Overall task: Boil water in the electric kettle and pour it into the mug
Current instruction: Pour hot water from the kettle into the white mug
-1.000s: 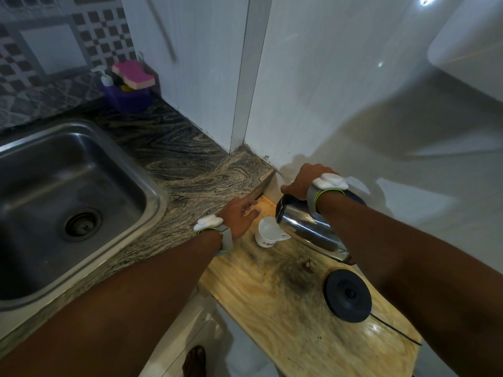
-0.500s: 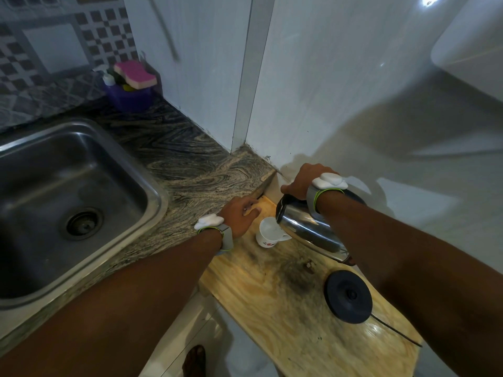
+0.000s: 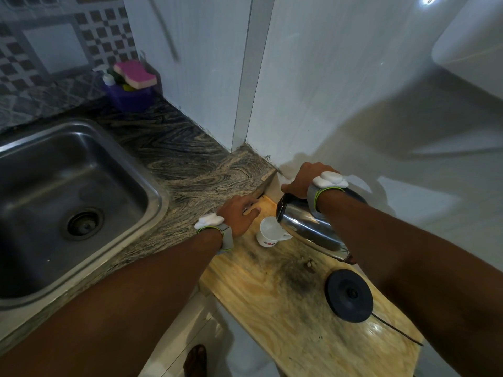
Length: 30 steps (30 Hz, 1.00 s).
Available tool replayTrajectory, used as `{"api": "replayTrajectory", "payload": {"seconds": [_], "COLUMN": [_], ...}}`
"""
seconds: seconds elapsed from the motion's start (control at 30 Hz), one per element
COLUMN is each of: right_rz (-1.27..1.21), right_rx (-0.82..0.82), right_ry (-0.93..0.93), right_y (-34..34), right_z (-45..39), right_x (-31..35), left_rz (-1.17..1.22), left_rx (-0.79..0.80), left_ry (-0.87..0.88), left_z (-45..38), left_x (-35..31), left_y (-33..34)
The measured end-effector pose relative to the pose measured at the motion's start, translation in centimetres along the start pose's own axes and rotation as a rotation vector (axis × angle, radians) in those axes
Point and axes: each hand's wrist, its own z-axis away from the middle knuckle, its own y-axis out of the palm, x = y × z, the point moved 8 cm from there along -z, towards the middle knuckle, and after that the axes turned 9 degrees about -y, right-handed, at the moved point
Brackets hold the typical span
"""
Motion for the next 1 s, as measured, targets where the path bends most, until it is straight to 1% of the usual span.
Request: {"api": "replayTrajectory", "payload": {"seconds": [0.53, 1.0], "right_rz": [0.041, 0.061], "right_rx": [-0.008, -0.010], "right_ry": [-0.005, -0.003], "right_y": [0.13, 0.08], "right_z": [-0.54, -0.88], "right_x": [0.11, 0.72], "left_rz": [0.008, 0.028], "left_rx": [0.032, 0.020], "left_ry": [0.002, 0.010], "left_z": [-0.48, -0.45], "left_x": [0.64, 0.69], "left_y": [0.58, 0.33]}}
